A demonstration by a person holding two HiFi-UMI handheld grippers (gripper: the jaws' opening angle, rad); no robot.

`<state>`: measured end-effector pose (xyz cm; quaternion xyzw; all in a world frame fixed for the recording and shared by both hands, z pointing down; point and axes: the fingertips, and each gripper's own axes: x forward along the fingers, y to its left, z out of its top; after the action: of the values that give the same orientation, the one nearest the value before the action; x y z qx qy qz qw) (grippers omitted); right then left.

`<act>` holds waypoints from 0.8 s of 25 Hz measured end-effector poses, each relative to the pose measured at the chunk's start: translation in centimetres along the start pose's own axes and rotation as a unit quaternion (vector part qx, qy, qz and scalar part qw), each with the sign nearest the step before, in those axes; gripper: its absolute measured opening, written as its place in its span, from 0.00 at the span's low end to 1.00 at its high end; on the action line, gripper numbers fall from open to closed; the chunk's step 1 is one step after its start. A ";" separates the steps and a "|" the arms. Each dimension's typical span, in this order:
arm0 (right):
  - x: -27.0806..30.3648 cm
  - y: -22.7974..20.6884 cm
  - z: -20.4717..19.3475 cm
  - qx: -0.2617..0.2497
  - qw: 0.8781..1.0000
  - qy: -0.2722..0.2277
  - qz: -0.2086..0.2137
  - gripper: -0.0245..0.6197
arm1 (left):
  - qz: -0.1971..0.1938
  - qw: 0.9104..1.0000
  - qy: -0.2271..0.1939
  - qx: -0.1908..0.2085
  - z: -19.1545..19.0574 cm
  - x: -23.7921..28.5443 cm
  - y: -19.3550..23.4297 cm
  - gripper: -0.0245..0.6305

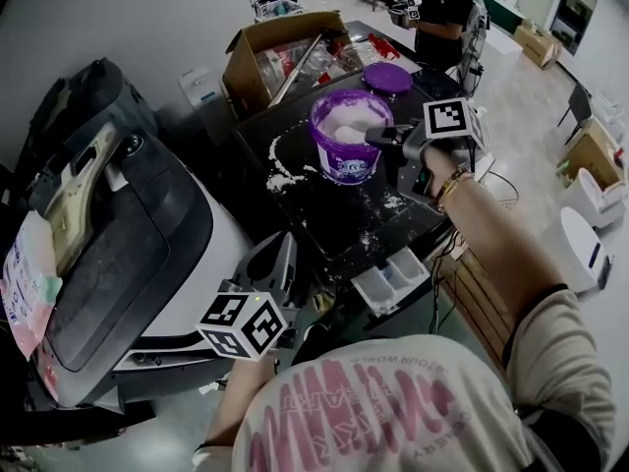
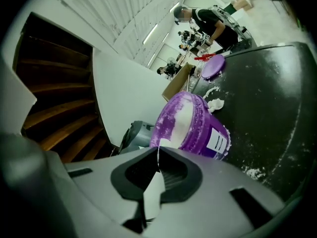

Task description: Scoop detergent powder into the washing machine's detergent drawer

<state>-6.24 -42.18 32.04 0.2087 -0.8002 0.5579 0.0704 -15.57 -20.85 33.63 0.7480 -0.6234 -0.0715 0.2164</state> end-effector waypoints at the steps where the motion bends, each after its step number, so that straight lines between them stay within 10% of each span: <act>1: 0.0 0.1 0.0 0.001 1.000 -0.003 0.000 0.04 | 0.002 1.000 -0.001 0.002 0.1 -0.2 0.0 0.04; 20: -1.0 1.2 -0.1 0.082 0.993 -0.059 0.065 0.04 | 0.019 1.000 -0.007 0.004 -0.2 -2.3 0.1 0.04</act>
<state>-5.88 -41.48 30.71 0.1943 -0.7664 0.6115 -0.0307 -16.07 -18.62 33.48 0.7359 -0.6396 -0.0706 0.2104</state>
